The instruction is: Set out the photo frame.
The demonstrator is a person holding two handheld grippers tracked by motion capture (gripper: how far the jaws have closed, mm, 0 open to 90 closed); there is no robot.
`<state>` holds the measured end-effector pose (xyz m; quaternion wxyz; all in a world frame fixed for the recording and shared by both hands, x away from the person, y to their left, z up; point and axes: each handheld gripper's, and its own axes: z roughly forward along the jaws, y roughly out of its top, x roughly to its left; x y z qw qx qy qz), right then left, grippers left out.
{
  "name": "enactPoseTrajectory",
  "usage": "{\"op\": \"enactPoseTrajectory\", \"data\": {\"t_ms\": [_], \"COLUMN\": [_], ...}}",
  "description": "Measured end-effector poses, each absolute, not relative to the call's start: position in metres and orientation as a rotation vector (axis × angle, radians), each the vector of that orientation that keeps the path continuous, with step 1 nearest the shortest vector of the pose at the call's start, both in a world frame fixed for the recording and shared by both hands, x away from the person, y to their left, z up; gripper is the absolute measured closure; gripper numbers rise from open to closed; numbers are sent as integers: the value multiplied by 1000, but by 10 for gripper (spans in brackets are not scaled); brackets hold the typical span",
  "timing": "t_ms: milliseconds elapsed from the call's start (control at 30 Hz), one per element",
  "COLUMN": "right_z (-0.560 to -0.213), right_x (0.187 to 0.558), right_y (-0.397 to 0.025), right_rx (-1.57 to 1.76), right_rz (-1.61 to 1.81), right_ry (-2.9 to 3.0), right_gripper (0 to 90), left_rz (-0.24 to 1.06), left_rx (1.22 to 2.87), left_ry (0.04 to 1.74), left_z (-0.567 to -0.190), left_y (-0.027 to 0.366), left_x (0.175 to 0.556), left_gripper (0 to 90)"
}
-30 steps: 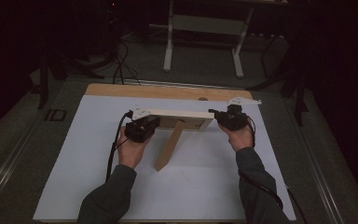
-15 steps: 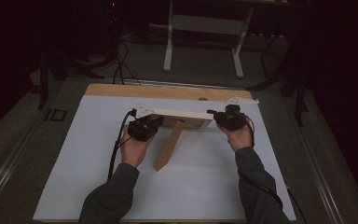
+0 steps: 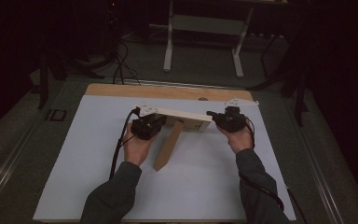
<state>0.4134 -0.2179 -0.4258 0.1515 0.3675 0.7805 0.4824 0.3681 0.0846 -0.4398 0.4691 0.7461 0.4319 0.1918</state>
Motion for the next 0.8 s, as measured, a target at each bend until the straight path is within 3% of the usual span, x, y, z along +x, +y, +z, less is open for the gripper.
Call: {"op": "enactPoseTrajectory", "data": {"t_ms": [800], "right_z": [-420], "right_x": [409], "right_y": [-211], "right_rx": [1002], "right_rz": [1381], "right_ry": [2279], "right_gripper": [900], "left_rz": [462], "left_rx": [1859], "left_ry": [1018], "left_z": [-431], "left_y": [66], "left_x": [371], "left_gripper": [900]}}
